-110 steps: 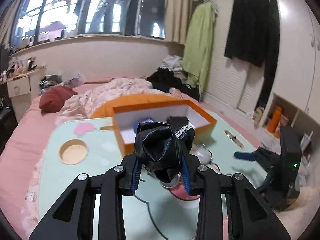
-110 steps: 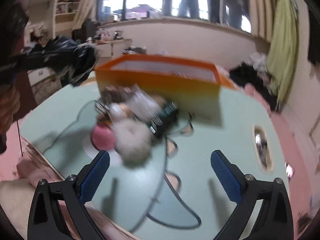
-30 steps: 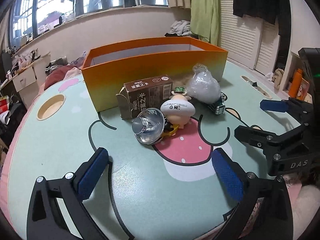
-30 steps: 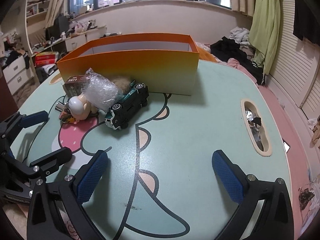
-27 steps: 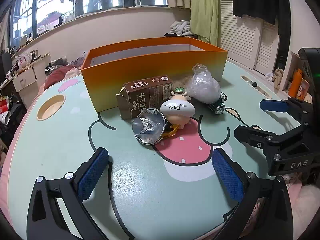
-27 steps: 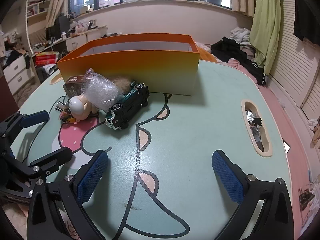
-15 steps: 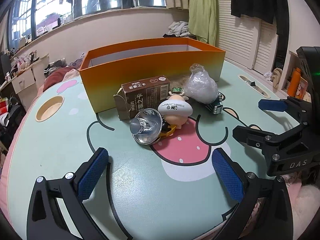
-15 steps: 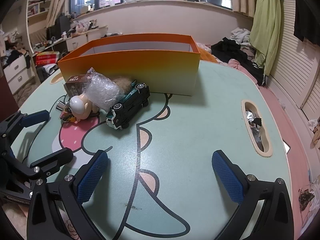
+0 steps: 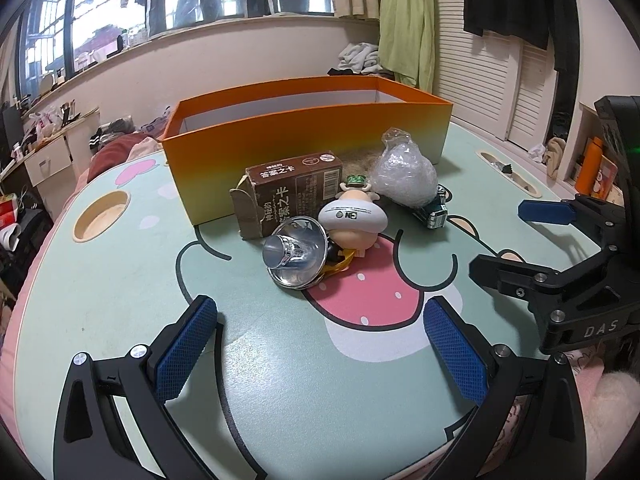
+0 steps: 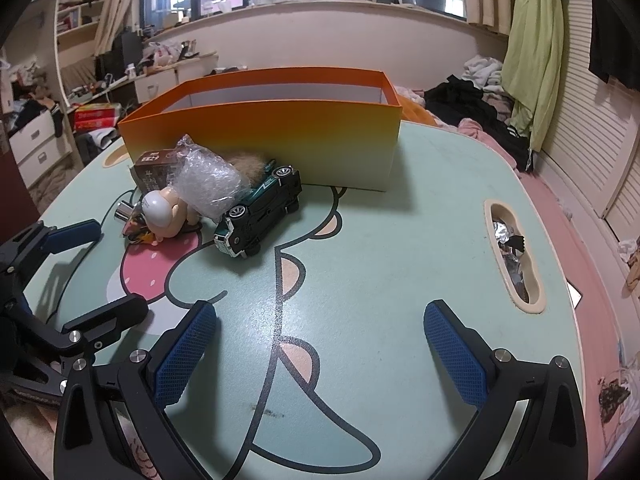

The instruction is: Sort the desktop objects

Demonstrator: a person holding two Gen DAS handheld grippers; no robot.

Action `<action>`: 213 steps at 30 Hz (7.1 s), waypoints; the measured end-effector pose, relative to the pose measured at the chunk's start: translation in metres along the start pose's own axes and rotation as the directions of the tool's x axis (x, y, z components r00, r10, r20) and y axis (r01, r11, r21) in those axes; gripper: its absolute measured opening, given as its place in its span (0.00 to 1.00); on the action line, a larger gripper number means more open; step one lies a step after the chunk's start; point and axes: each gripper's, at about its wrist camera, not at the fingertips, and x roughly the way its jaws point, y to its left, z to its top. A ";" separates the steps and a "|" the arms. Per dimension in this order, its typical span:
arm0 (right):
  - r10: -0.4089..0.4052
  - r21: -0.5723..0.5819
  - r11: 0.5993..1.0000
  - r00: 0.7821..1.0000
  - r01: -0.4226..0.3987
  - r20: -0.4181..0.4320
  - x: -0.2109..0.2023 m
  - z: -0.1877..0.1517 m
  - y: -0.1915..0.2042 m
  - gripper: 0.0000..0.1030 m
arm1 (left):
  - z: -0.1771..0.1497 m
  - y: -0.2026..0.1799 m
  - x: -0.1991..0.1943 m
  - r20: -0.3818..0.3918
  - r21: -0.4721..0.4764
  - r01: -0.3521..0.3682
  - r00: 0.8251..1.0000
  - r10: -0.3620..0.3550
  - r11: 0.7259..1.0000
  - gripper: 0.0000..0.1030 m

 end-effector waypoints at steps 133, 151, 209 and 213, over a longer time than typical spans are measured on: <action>-0.055 0.073 0.995 0.994 0.061 -0.091 -0.005 0.011 0.005 1.00 | 0.021 0.012 0.029 -0.136 -0.121 -0.126 0.985 0.110 0.985 1.00; -0.047 0.054 0.997 0.996 0.052 -0.080 0.004 0.013 0.003 1.00 | 0.022 0.013 0.028 -0.125 -0.116 -0.122 0.986 0.107 0.986 1.00; -0.032 0.030 0.999 0.997 0.034 -0.071 0.005 0.013 0.009 1.00 | 0.022 0.011 0.028 -0.124 -0.116 -0.122 0.986 0.108 0.986 1.00; -0.032 0.030 0.999 0.997 0.034 -0.071 0.005 0.013 0.010 1.00 | 0.022 0.011 0.028 -0.124 -0.116 -0.122 0.986 0.108 0.986 1.00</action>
